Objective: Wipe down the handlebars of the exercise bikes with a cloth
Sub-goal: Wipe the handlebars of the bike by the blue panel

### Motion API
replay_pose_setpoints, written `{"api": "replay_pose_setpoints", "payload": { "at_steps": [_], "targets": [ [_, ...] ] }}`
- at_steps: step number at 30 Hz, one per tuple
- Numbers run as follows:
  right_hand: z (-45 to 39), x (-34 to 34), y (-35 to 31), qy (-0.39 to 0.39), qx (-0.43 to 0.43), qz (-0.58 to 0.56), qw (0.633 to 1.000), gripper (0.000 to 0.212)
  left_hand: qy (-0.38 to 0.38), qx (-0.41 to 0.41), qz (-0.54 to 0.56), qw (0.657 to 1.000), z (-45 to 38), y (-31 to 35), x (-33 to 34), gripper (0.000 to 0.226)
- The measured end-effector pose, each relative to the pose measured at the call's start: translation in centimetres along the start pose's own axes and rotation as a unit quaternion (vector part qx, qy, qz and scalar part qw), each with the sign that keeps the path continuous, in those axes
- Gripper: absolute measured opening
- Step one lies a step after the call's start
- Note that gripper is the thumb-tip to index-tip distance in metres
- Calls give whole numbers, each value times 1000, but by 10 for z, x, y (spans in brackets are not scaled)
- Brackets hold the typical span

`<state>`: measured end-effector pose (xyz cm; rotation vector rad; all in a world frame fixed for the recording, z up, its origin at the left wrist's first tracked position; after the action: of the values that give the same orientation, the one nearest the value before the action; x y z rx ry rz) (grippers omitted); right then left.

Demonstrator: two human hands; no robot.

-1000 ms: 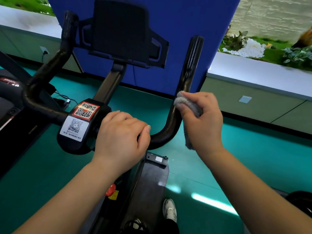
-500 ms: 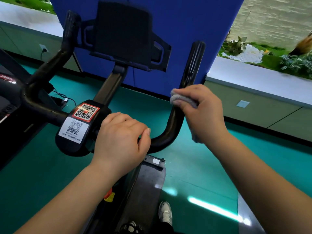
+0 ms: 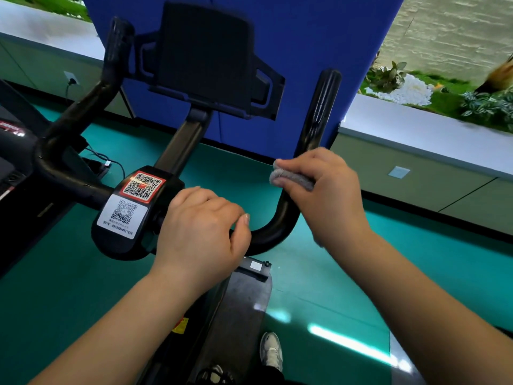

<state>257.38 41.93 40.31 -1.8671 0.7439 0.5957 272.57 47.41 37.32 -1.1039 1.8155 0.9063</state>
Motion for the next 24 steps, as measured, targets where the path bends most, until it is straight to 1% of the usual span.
{"api": "replay_pose_setpoints", "payload": {
  "at_steps": [2,3,5,6,9,11,13,15,18,20,22,24],
  "targets": [
    [20,9,-13,-23,-15,20,999,24,-2,0,-2,1000,0,0,0,36],
    [32,14,-22,-30,-36,31,998,23,-3,0,-2,1000,0,0,0,35],
    [50,18,-34,-28,-68,39,997,23,-5,0,-1,1000,0,0,0,34],
    [49,17,-33,-26,-63,32,997,23,-6,0,-1,1000,0,0,0,34],
    [28,7,-11,-13,-23,4,1000,22,-8,2,-2,1000,-1,0,1,36],
    [17,-2,5,12,10,-57,998,23,-16,0,4,1000,0,0,2,37],
    [24,-4,14,46,41,-129,990,23,-24,-3,8,1000,1,-1,2,37],
    [45,-1,16,78,59,-168,981,23,-31,-1,10,999,1,0,2,37],
    [69,2,17,104,57,-189,975,28,-38,6,18,999,1,2,3,36],
    [57,1,25,105,57,-183,976,30,-43,-5,25,999,0,2,3,38],
    [34,-1,37,106,96,-193,971,29,-45,-28,39,998,-6,-3,2,43],
    [15,-2,48,113,141,-218,959,28,-39,-34,37,998,-18,-5,0,49]
  ]
}}
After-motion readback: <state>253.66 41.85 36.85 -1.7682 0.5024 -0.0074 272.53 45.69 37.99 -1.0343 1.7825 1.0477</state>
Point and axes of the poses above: each hand's wrist, its own z-axis away from the middle knuckle, its own x-axis out of the palm, y = z × x, the point moved 9 cm from there along -z, towards the middle knuckle, and after that the axes turned 4 degrees about x, right-handed, at the moved point
